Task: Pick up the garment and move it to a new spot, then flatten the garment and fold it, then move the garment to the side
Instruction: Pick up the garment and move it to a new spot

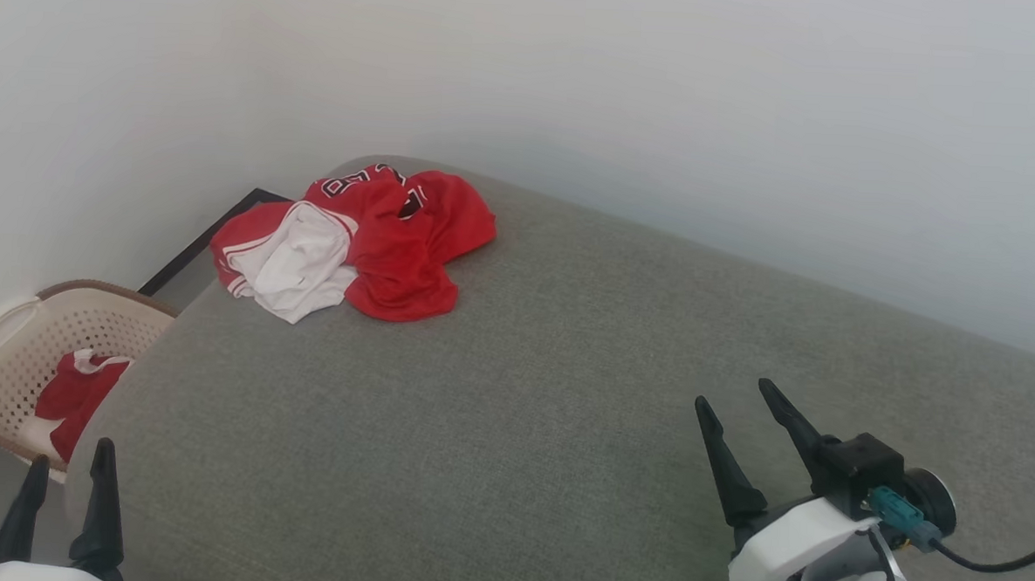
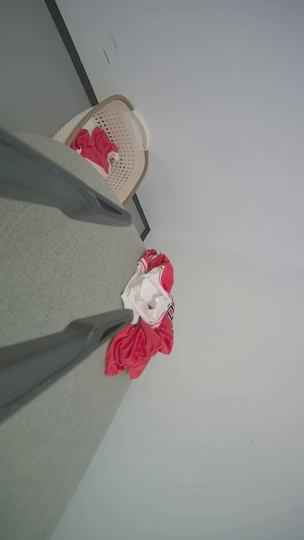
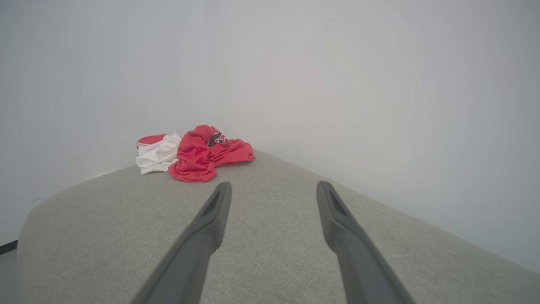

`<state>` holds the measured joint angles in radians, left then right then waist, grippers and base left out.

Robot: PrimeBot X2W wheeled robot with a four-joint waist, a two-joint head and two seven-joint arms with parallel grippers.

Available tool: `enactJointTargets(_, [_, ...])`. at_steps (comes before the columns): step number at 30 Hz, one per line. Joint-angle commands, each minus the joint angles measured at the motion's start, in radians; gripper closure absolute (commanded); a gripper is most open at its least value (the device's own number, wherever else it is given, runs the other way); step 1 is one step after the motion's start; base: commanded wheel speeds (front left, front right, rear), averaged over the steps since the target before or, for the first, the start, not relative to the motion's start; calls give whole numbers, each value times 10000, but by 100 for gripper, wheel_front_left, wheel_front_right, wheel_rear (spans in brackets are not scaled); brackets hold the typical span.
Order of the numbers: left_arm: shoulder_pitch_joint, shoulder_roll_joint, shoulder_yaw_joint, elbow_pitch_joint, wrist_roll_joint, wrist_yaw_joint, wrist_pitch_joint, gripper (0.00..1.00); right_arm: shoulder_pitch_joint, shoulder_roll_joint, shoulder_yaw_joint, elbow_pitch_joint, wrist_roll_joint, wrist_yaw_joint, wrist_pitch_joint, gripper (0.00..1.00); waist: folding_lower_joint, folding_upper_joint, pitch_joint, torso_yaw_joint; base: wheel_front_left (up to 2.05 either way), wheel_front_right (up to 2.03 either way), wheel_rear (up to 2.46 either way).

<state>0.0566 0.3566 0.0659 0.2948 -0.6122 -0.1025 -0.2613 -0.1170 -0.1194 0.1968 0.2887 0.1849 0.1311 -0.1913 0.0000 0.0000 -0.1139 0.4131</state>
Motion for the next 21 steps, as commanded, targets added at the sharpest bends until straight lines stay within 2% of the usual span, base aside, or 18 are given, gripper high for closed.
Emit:
enactJointTargets(1, [83, -4, 67, -60, -61, 29, -49, 0, -129, -10, 85, 49, 45, -7, -73, 0, 0, 0, 63, 66, 0, 0, 0])
enactJointTargets(12, [35, -120, 205, -52, -197, 47, -49, 0, -432, 9, 155, 311, -23, -7, -168, 0, 0, 0, 228, 246, 0, 0, 0])
enactJointTargets(21, [-795, 49, -359, 226, -184, -119, 212, 0, -301, -15, -237, 238, -197, -7, -180, 0, 0, 0, 438, 167, 0, 0, 0])
